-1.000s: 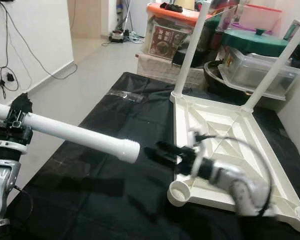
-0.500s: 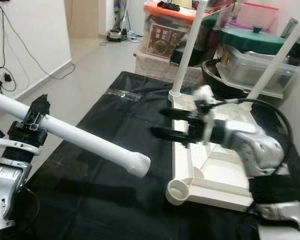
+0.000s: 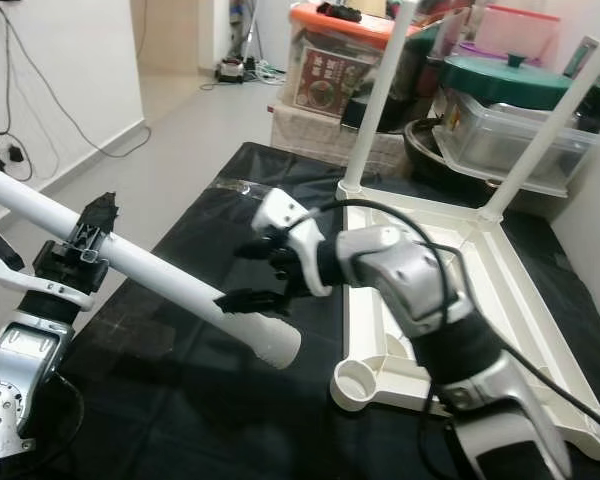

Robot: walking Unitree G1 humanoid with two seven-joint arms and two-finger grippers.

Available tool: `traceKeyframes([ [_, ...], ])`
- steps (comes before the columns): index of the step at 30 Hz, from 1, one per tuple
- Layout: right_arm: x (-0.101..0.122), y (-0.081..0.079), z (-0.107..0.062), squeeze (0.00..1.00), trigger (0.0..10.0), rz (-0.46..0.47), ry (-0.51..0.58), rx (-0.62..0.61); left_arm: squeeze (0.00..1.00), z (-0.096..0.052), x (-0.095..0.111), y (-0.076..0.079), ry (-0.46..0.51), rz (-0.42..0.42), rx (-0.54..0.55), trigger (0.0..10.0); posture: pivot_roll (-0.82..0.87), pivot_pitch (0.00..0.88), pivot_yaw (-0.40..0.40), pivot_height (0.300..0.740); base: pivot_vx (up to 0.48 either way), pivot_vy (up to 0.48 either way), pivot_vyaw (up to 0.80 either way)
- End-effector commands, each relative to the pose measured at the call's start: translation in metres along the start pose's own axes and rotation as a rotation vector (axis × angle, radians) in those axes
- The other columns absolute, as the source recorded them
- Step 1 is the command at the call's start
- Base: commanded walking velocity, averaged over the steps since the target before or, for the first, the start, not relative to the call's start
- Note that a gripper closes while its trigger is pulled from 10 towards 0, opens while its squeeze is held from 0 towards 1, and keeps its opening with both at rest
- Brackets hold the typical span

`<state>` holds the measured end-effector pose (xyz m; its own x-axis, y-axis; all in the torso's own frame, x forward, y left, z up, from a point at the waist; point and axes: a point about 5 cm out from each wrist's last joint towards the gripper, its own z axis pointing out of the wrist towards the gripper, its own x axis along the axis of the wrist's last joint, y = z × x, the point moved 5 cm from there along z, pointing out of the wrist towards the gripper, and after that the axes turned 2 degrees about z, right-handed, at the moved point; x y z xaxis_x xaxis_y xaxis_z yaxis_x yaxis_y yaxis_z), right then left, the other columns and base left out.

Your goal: Building children table

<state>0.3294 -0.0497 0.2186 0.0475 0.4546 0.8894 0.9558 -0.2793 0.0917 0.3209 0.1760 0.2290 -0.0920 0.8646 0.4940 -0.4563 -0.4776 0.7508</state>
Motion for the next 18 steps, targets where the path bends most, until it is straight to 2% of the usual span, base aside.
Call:
traceKeyframes([
  [1,-0.002,0.001,0.006,0.00,10.0,-0.010,-0.046,-0.025,0.00,0.001,-0.004,0.003,-0.019,0.020,-0.008,0.0,0.05,0.000,-0.116,0.740,0.000,0.000,0.00],
  [8,0.001,-0.010,0.015,0.00,10.0,-0.045,-0.087,0.011,0.00,0.003,-0.009,0.002,-0.039,0.049,0.001,0.0,0.05,0.000,-0.116,0.740,0.000,0.000,0.00],
  [9,-0.001,-0.023,0.019,0.00,10.0,-0.059,-0.127,0.065,0.00,0.003,-0.014,0.003,-0.056,0.075,0.005,0.0,0.05,0.000,-0.117,0.740,0.000,0.000,0.00],
  [12,-0.009,-0.034,0.025,0.00,10.0,-0.067,-0.178,0.106,0.00,0.004,-0.017,0.003,-0.066,0.093,0.007,0.0,0.05,0.000,-0.117,0.740,0.000,0.000,0.00],
  [18,-0.017,-0.034,0.043,0.00,10.0,-0.035,-0.199,0.078,0.00,0.006,-0.022,0.004,-0.077,0.117,0.012,0.0,0.05,0.000,-0.121,0.740,0.000,0.000,0.00],
])
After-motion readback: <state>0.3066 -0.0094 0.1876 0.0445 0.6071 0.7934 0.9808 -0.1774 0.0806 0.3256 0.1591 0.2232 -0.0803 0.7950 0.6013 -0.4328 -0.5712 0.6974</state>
